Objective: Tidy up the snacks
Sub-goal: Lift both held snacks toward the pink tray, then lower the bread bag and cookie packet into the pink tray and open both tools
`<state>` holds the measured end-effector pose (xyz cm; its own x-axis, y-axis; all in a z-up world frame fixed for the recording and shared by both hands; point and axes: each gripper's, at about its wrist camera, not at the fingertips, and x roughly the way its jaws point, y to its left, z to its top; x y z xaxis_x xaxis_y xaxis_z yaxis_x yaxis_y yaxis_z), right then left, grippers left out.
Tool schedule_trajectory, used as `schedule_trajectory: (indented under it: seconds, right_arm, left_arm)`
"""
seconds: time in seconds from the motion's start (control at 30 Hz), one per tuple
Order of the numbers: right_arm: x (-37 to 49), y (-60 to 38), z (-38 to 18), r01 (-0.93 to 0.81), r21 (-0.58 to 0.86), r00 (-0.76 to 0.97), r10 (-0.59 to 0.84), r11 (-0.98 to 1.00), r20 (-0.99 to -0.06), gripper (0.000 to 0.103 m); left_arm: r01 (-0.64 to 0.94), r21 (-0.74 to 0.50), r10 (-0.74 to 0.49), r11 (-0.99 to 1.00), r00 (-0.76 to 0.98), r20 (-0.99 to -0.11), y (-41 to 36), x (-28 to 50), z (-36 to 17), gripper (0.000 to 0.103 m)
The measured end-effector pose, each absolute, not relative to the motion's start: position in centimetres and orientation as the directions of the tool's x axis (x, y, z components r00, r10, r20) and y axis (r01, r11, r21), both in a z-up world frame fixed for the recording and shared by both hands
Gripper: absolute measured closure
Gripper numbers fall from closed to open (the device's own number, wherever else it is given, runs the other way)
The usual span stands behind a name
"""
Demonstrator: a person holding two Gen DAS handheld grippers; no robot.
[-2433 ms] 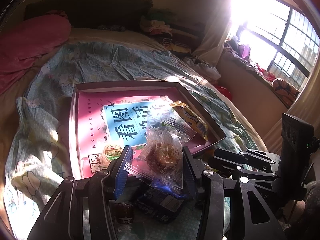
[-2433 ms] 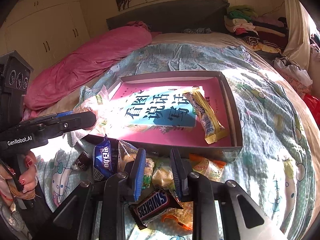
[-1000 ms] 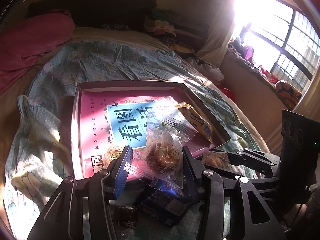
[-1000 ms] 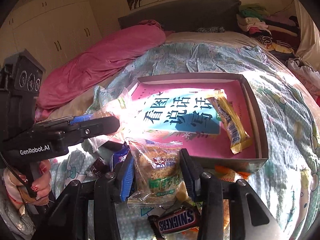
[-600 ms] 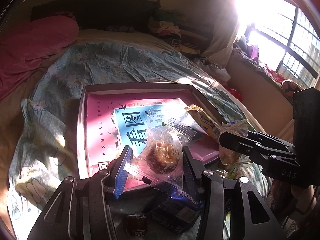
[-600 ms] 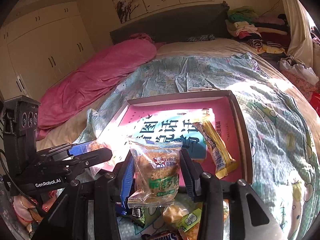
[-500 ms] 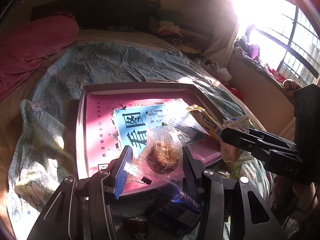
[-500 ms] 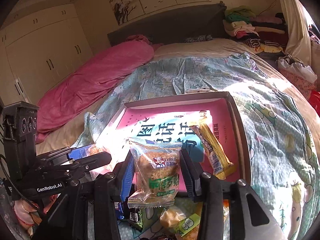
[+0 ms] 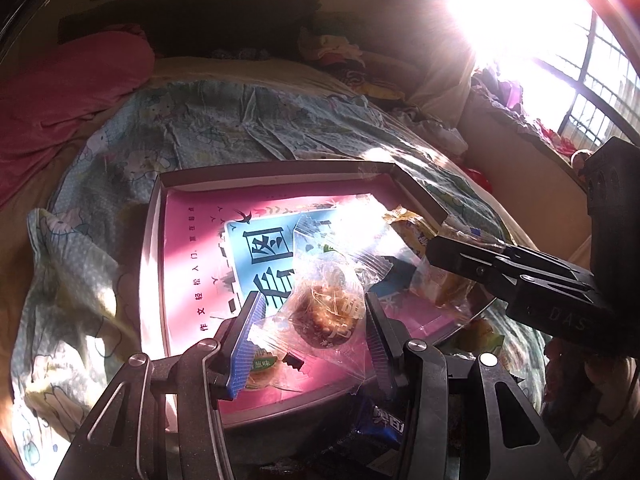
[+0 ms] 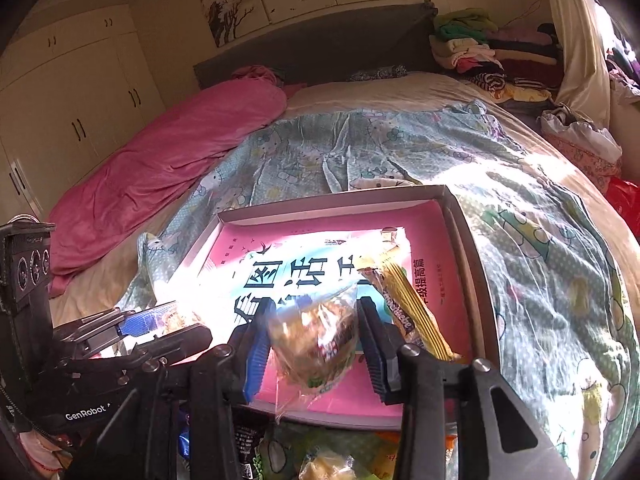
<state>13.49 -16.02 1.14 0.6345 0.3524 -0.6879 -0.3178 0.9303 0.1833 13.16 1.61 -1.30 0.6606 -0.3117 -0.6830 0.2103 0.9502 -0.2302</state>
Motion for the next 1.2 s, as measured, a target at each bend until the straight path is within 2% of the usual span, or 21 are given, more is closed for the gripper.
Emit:
schedule_trajectory:
  seconds: [0.07,0.37,0.7,1.2]
  right_arm:
    - [13.7,-15.8,0.8,-0.320,0.177,0.631,0.349,0.931,-0.693,0.068]
    - [14.2,-15.5,-1.5,-0.310,0.165,0.589,0.325,0.936,-0.740,0.068]
    - [13.8,-15.8,-2.0,-0.309,0.180,0.580,0.336,0.934,-0.742,0.068]
    - [13.0,-16.3,-1.8,-0.285,0.122,0.589,0.274,0.951,-0.760,0.068]
  left_arm:
    - [0.212,-0.226,-0.310,0.951,0.657,-0.687,1.4,13.3,-1.5,0.052]
    - [0.204,-0.234,-0.310,0.951,0.638,-0.705,1.4,13.9,-2.3,0.052]
    - [0.207,-0.194,-0.283,0.959,0.636,-0.718,0.7,14.4,-2.8,0.052]
    - [0.236,-0.150,-0.270,0.960,0.638,-0.721,-0.2,14.2,-3.0,0.052]
